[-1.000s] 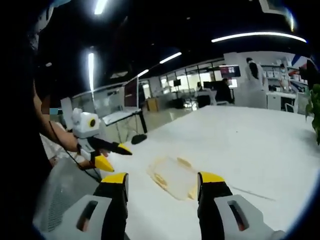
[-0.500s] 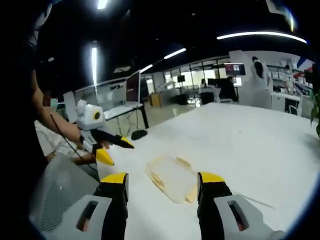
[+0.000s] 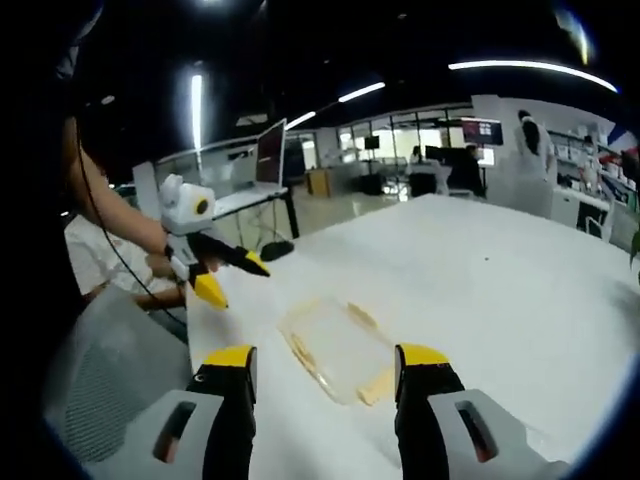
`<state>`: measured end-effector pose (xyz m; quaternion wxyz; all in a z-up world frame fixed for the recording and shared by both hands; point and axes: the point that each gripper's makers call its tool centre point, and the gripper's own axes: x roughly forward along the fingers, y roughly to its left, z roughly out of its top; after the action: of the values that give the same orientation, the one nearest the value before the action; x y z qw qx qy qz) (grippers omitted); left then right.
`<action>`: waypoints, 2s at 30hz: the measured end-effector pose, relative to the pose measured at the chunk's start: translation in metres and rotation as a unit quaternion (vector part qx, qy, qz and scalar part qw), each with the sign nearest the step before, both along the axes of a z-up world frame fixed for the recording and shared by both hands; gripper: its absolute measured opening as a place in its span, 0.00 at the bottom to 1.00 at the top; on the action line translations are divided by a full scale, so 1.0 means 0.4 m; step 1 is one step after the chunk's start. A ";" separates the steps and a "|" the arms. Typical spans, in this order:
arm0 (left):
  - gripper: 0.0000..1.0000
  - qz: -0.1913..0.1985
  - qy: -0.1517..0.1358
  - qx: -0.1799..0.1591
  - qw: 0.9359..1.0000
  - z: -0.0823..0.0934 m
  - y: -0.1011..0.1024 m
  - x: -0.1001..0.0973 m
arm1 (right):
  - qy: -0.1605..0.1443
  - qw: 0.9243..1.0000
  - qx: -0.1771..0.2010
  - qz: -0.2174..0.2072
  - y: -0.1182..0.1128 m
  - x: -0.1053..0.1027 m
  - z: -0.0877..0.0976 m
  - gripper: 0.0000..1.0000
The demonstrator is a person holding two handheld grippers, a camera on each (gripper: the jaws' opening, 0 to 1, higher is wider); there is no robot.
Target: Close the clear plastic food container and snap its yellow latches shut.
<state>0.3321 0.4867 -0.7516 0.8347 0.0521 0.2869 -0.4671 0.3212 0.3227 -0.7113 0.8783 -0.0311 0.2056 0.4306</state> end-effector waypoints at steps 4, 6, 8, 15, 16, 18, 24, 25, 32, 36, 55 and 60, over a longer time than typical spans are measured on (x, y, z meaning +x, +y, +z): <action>0.63 -0.019 -0.001 0.016 1.000 -0.010 0.003 0.015 | -0.001 1.000 -0.015 0.009 0.000 0.013 -0.012 0.56; 0.63 -0.029 -0.001 0.022 0.999 -0.014 0.002 0.022 | -0.002 1.000 -0.024 0.013 -0.002 0.022 -0.019 0.56; 0.62 -0.039 0.002 0.028 0.999 -0.019 0.002 0.028 | -0.002 0.999 -0.032 0.018 -0.003 0.030 -0.025 0.56; 0.61 -0.056 0.013 0.042 0.997 -0.040 0.004 0.049 | 0.007 0.997 -0.062 0.042 0.002 0.050 -0.062 0.56; 0.61 -0.062 0.016 0.045 0.997 -0.044 0.001 0.051 | 0.013 0.997 -0.064 0.044 0.002 0.052 -0.069 0.56; 0.61 -0.075 0.013 0.054 0.996 -0.049 -0.004 0.052 | 0.013 0.997 -0.068 0.046 0.003 0.056 -0.075 0.56; 0.61 -0.084 0.022 0.058 0.994 -0.064 -0.015 0.068 | 0.017 0.994 -0.087 0.066 0.013 0.064 -0.098 0.56; 0.61 -0.088 0.024 0.061 0.994 -0.068 -0.016 0.070 | 0.020 0.993 -0.091 0.069 0.012 0.067 -0.103 0.56; 0.61 -0.102 0.032 0.074 0.991 -0.086 -0.014 0.083 | 0.022 0.990 -0.113 0.076 -0.001 0.086 -0.123 0.56; 0.61 -0.118 0.037 0.088 0.988 -0.101 -0.012 0.085 | 0.030 0.987 -0.132 0.085 -0.006 0.085 -0.145 0.55; 0.61 -0.171 0.015 0.143 0.975 -0.129 -0.014 0.138 | 0.043 0.971 -0.202 0.123 -0.011 0.112 -0.210 0.55; 0.60 -0.198 0.008 0.172 0.965 -0.147 -0.008 0.146 | 0.044 0.966 -0.215 0.136 -0.012 0.116 -0.224 0.55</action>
<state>0.3904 0.4835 -0.8102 0.7017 0.2469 0.3532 -0.5673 0.3677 0.3179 -0.8011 0.7742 -0.2278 0.3251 0.4930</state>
